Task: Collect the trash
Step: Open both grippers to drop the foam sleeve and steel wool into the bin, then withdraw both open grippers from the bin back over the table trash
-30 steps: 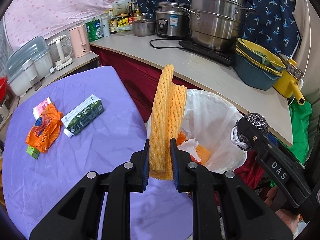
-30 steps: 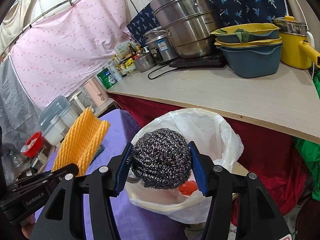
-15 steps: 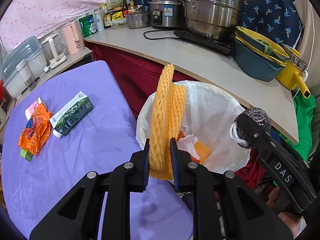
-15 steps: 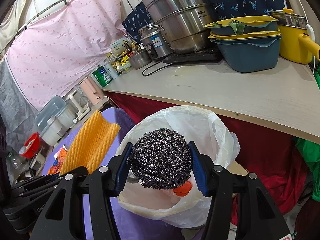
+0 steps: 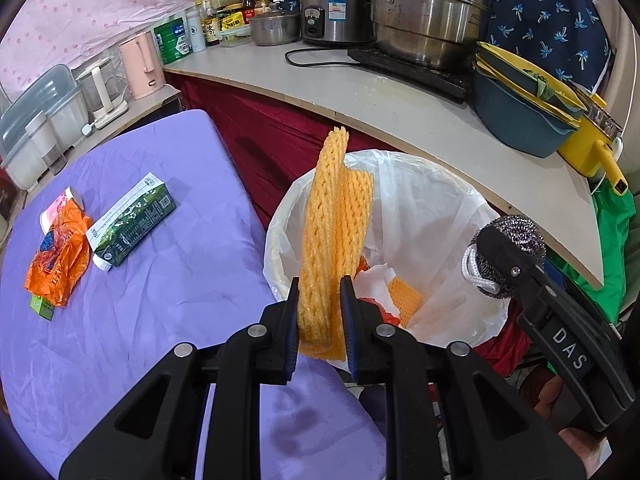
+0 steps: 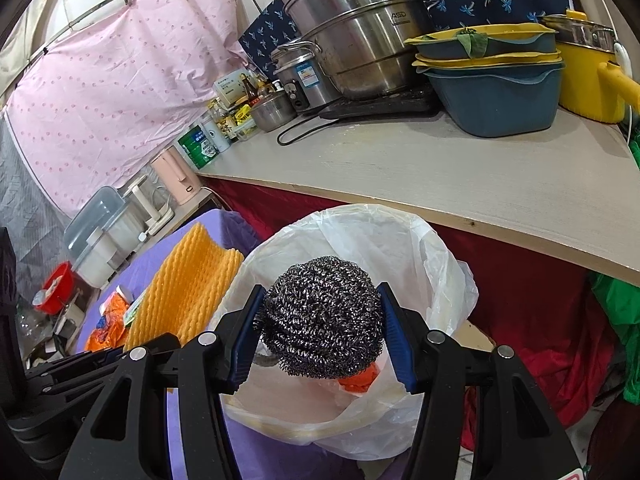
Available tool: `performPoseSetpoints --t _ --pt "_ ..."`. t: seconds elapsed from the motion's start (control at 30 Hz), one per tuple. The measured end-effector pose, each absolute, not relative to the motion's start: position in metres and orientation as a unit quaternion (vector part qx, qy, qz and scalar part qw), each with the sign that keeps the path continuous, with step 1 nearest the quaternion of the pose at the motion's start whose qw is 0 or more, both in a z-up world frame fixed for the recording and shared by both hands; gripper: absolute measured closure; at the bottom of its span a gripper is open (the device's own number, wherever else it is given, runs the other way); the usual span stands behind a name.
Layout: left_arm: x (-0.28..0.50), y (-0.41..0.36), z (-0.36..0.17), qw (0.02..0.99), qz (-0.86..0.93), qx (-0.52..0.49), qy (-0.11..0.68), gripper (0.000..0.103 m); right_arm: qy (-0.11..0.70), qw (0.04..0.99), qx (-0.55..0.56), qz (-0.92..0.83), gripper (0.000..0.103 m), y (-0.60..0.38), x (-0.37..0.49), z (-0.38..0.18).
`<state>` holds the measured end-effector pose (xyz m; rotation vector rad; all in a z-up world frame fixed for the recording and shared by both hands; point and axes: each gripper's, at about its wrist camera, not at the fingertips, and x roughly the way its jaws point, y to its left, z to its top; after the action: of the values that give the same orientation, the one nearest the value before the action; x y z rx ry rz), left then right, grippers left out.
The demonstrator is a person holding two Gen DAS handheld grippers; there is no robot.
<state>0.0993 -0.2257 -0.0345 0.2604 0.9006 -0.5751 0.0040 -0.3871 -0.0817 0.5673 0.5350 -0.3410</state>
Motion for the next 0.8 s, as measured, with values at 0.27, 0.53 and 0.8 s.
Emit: performPoseSetpoints --t 0.27,0.53,0.8 --pt "0.105 -0.230 -0.047 0.849 -0.272 0.114 0.438 0.078 0.268 0.908 0.266 -0.180 0.046 -0.391 0.007 -0.088" --pt "0.108 -0.232 -0.051 0.850 -0.268 0.123 0.437 0.068 0.263 0.907 0.275 -0.182 0.043 -0.396 0.010 -0.089" --pt "0.113 -0.217 -0.051 0.855 -0.259 0.108 0.437 0.065 0.255 0.913 0.262 -0.179 0.041 -0.391 0.012 -0.076"
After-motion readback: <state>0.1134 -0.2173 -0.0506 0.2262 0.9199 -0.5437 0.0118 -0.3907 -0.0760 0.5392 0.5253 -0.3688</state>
